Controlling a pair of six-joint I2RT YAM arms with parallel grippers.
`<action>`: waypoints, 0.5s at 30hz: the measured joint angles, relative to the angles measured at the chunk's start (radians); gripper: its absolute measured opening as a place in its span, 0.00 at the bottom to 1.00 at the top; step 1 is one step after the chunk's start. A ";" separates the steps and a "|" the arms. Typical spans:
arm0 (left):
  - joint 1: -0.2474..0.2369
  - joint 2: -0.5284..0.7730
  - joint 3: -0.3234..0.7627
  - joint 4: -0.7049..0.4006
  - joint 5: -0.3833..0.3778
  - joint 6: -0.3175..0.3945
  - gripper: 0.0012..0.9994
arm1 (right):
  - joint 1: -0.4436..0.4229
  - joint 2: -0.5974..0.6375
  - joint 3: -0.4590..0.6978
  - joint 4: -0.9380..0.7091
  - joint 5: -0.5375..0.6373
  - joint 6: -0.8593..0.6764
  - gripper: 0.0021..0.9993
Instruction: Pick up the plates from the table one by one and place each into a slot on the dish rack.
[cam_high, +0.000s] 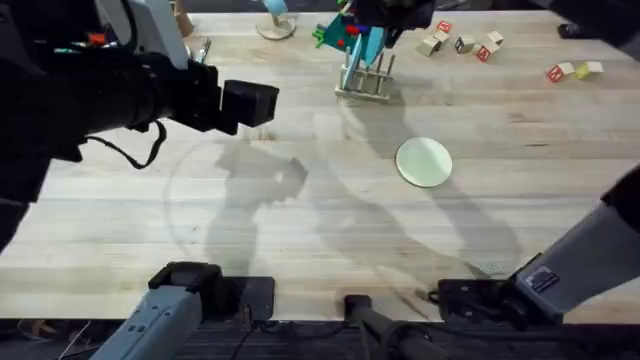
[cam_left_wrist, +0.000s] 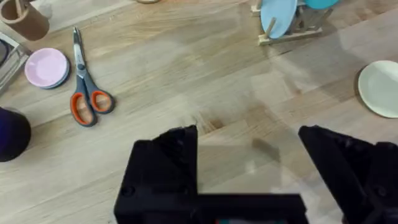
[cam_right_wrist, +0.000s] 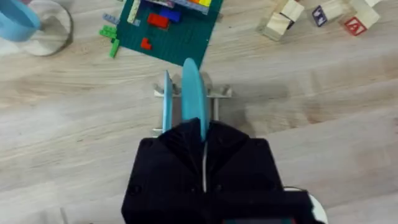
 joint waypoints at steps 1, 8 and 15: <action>0.000 0.000 0.000 0.000 0.000 0.000 0.99 | 0.000 0.008 0.000 0.008 0.000 0.000 0.03; 0.000 0.000 0.000 0.000 0.000 0.000 0.99 | -0.002 0.049 0.000 0.032 0.000 0.000 0.03; 0.000 0.000 0.000 0.000 0.000 0.000 0.99 | -0.008 0.068 0.000 0.035 0.000 0.004 0.03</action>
